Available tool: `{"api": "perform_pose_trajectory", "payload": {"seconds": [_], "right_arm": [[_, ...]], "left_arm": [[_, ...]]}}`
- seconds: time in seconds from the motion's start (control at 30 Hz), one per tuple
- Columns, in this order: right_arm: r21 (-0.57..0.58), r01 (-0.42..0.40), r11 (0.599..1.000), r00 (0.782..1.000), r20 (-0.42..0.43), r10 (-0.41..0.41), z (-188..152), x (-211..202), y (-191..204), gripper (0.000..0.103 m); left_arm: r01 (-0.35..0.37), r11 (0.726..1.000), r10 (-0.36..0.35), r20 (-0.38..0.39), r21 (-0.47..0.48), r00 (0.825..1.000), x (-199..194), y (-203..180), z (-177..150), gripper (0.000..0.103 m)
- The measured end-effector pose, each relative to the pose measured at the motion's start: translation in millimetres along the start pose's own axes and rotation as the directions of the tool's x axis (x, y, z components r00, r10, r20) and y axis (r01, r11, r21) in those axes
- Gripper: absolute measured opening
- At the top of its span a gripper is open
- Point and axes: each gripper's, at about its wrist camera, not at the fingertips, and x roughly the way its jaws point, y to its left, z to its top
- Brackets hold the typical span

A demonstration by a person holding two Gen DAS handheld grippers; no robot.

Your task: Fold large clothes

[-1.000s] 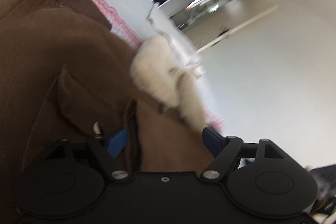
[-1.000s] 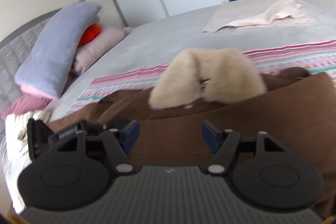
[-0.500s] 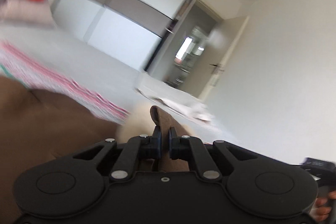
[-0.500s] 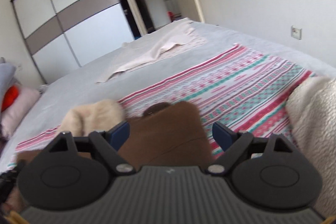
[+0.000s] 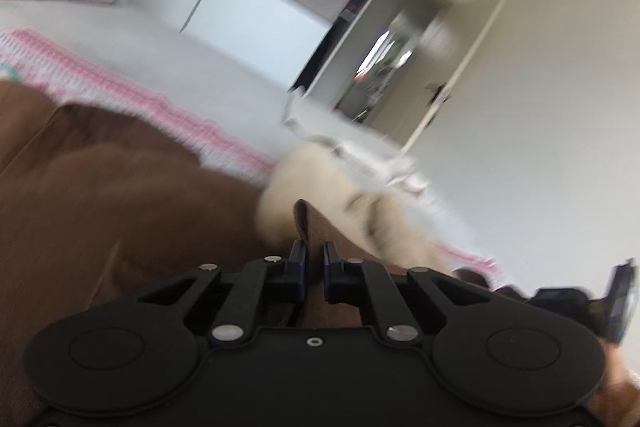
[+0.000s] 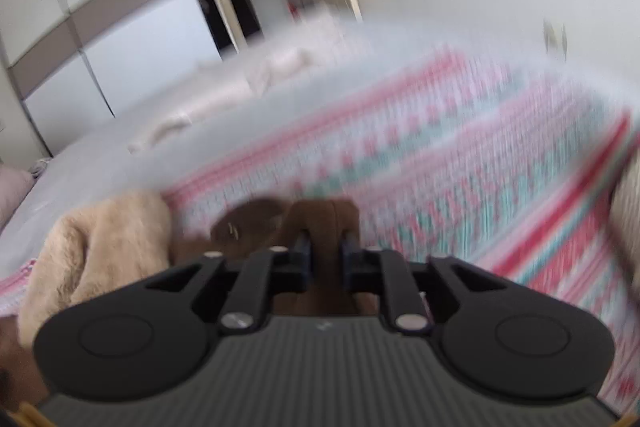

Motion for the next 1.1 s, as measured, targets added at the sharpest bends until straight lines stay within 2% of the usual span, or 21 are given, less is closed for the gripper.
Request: {"api": "perform_pose_trajectory", "payload": {"seconds": [0.03, 0.1, 0.17, 0.2, 0.23, 0.33, 0.4, 0.43, 0.5, 0.53, 0.6, 0.63, 0.7, 0.77, 0.8, 0.83, 0.9, 0.97, 1.03, 1.1], "right_arm": [[-0.016, 0.055, 0.998, 0.998, -0.016, -0.055, -2.8, 6.5, 0.0, 0.009], [-0.028, 0.064, 0.998, 0.997, -0.034, -0.065, -6.7, 9.0, -1.2, 0.01], [-0.058, 0.063, 0.996, 0.998, -0.005, -0.063, -6.4, -4.0, 4.7, 0.022], [-0.088, 0.055, 0.995, 0.998, 0.016, -0.054, -4.9, -14.2, 9.3, 0.029], [-0.117, 0.039, 0.992, 0.998, 0.044, -0.034, -4.4, -26.4, 13.3, 0.043], [-0.195, -0.023, 0.981, 0.998, 0.058, 0.035, -7.6, -59.6, 20.8, 0.043], [-0.19, -0.056, 0.98, 0.998, 0.017, 0.06, -13.2, -70.9, 19.6, 0.043], [-0.177, -0.072, 0.982, 0.997, -0.023, 0.069, -17.4, -71.9, 17.2, 0.043], [-0.157, -0.098, 0.983, 0.992, -0.09, 0.085, -29.4, -66.7, 12.9, 0.043], [-0.167, -0.086, 0.982, 0.991, -0.116, 0.067, -36.7, -60.1, 11.8, 0.043], [-0.222, -0.049, 0.974, 0.987, -0.159, 0.013, -53.6, -39.7, 11.1, 0.043], [-0.235, -0.044, 0.971, 0.991, -0.132, 0.013, -60.3, -38.4, 11.0, 0.044], [-0.26, -0.022, 0.965, 0.993, -0.114, -0.008, -59.3, -46.1, 18.8, 0.044], [-0.25, -0.052, 0.967, 0.99, -0.137, 0.018, -54.6, -62.4, 23.1, 0.053], [-0.236, -0.084, 0.968, 0.989, -0.14, 0.052, -52.5, -75.5, 23.0, 0.056], [-0.231, -0.107, 0.967, 0.988, -0.136, 0.077, -51.0, -88.6, 23.1, 0.063], [-0.225, -0.114, 0.968, 0.989, -0.119, 0.089, -48.8, -113.7, 21.2, 0.073], [-0.215, -0.122, 0.969, 0.988, -0.116, 0.099, -45.4, -135.7, 17.6, 0.077], [-0.187, -0.142, 0.972, 0.986, -0.117, 0.121, -41.3, -155.6, 11.9, 0.08], [-0.142, -0.166, 0.976, 0.983, -0.103, 0.152, -36.8, -175.0, 5.2, 0.088]], "left_arm": [[-0.001, 1.0, 0.001, 0.018, 0.022, 1.0, -1.8, -4.0, -0.8, 0.014], [-0.077, 0.993, 0.077, 0.013, 0.086, 0.997, 1.2, -10.7, -5.7, 0.014], [-0.117, 0.989, 0.118, -0.004, 0.091, 0.993, 2.1, -11.3, -5.9, 0.013], [-0.122, 0.989, 0.121, 0.011, 0.085, 0.993, -1.4, -11.7, -3.9, 0.013], [-0.119, 0.989, 0.116, 0.04, 0.082, 0.992, -7.3, -13.3, -0.5, 0.017], [-0.066, 0.994, 0.059, 0.075, 0.089, 0.995, -20.0, -19.8, 6.3, 0.023], [0.004, 0.995, -0.007, 0.036, 0.102, 0.999, -16.5, -26.2, 6.7, 0.028], [0.043, 0.992, -0.042, -0.01, 0.116, 0.999, -12.0, -28.8, 3.9, 0.038], [0.089, 0.986, -0.074, -0.113, 0.141, 0.991, 2.5, -33.1, -3.6, 0.043], [0.082, 0.984, -0.056, -0.163, 0.157, 0.985, 9.4, -33.8, -10.1, 0.043], [0.004, 0.98, 0.049, -0.263, 0.2, 0.964, 28.2, -32.0, -24.5, 0.042], [0.012, 0.982, 0.041, -0.273, 0.189, 0.961, 31.7, -28.4, -29.8, 0.042], [0.006, 0.98, 0.043, -0.244, 0.2, 0.969, 25.9, -31.5, -28.6, 0.043], [-0.02, 0.982, 0.06, -0.209, 0.189, 0.976, 16.1, -33.8, -25.0, 0.045], [-0.045, 0.985, 0.079, -0.2, 0.169, 0.977, 11.6, -34.2, -22.1, 0.052], [-0.067, 0.988, 0.093, -0.192, 0.139, 0.977, 6.5, -33.9, -18.6, 0.065], [-0.108, 0.99, 0.122, -0.172, 0.088, 0.977, -4.8, -34.2, -11.6, 0.085], [-0.132, 0.987, 0.145, -0.158, 0.091, 0.977, -19.4, -40.0, -5.1, 0.088], [-0.155, 0.978, 0.177, -0.161, 0.14, 0.971, -34.8, -48.1, 1.3, 0.093], [-0.181, 0.964, 0.211, -0.148, 0.192, 0.966, -54.2, -53.1, 8.0, 0.1]]}}
